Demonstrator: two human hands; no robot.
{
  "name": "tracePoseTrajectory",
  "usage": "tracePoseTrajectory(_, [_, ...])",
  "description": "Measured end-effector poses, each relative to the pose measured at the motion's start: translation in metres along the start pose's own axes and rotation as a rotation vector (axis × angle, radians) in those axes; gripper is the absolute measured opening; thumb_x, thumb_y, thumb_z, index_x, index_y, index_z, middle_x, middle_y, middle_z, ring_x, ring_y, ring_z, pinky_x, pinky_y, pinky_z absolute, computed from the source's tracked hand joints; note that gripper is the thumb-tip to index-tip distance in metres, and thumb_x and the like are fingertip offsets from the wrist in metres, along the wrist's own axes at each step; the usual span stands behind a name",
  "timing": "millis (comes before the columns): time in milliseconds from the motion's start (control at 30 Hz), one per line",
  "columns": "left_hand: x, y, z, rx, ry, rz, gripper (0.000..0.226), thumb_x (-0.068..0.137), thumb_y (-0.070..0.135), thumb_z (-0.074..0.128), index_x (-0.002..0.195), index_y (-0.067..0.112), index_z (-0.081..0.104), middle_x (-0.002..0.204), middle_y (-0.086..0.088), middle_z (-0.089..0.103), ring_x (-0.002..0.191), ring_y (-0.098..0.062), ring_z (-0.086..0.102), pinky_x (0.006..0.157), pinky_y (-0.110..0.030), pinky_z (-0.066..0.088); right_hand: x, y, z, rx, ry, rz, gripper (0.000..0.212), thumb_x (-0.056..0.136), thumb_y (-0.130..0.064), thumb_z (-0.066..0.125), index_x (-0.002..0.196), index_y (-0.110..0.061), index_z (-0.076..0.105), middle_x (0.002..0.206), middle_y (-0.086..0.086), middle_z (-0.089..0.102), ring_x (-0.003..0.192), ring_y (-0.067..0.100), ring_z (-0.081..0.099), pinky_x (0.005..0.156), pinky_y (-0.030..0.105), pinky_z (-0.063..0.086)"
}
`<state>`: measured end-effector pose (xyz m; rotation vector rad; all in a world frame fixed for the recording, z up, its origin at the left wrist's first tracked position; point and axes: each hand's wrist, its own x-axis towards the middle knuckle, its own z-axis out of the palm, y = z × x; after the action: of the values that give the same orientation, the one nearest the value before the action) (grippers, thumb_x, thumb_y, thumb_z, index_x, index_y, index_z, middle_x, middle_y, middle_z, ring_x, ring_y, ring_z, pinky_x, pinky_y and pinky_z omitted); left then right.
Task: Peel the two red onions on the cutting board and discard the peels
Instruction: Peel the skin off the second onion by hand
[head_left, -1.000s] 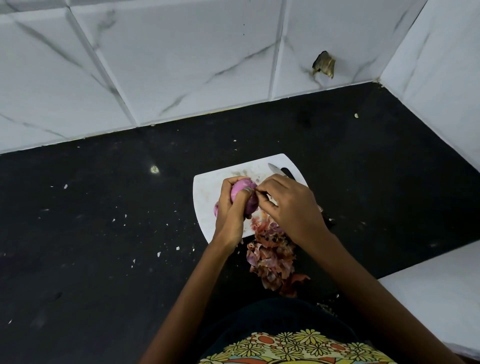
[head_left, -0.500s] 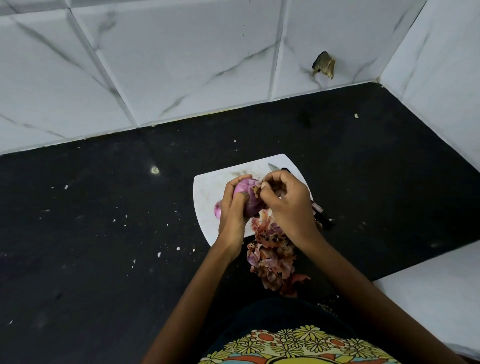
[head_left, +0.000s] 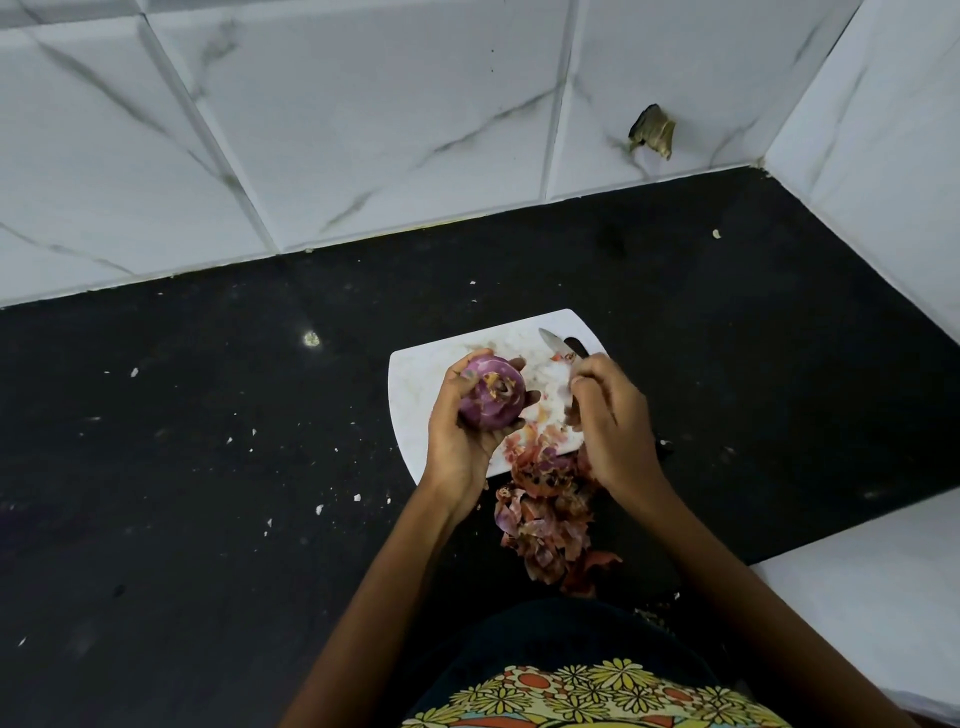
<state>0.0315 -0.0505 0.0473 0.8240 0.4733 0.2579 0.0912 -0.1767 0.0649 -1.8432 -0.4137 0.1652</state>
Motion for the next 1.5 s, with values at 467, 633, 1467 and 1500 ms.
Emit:
tracePoseTrajectory(467, [0.007,0.000,-0.003,-0.028,0.083,-0.157,0.045,0.098,0.039,0.046,0.124,0.004,0.056,0.115,-0.012,0.067,0.086,-0.013,0.070,0.067,-0.024,0.058,0.009,-0.009,-0.001,-0.173,-0.077,-0.224,0.014,0.087,-0.004,0.064,0.099,-0.009,0.068,0.095,-0.003,0.062,0.083,0.002,0.060,0.068,0.008,0.044])
tracePoseTrajectory(633, [0.008,0.001,-0.003,-0.125,0.069,-0.223,0.039,0.096,0.044,0.046,0.106,0.010,0.061,0.088,-0.005,0.070,0.073,-0.009,0.066,0.063,-0.022,0.057,0.011,-0.007,0.006,-0.278,-0.204,-0.361,0.030,0.081,-0.020,0.068,0.110,-0.014,0.069,0.103,-0.004,0.061,0.096,0.011,0.059,0.082,0.026,0.048])
tracePoseTrajectory(1467, [0.002,-0.007,-0.001,-0.073,-0.104,-0.235,0.040,0.101,0.019,0.032,0.089,0.011,0.069,0.088,-0.006,0.069,0.090,-0.020,0.065,0.076,-0.031,0.055,-0.002,-0.012,0.031,-0.185,-0.309,-0.382,0.032,0.090,-0.042,0.051,0.116,-0.023,0.051,0.110,-0.009,0.051,0.106,0.013,0.050,0.090,0.041,0.045])
tracePoseTrajectory(1500, [0.001,-0.008,0.000,-0.020,-0.098,-0.222,0.036,0.101,0.021,0.033,0.093,0.011,0.067,0.090,-0.006,0.069,0.093,-0.021,0.065,0.078,-0.033,0.054,-0.001,-0.013,0.034,-0.201,-0.259,-0.387,0.025,0.092,-0.040,0.047,0.108,-0.021,0.051,0.101,-0.009,0.049,0.098,0.014,0.051,0.084,0.039,0.045])
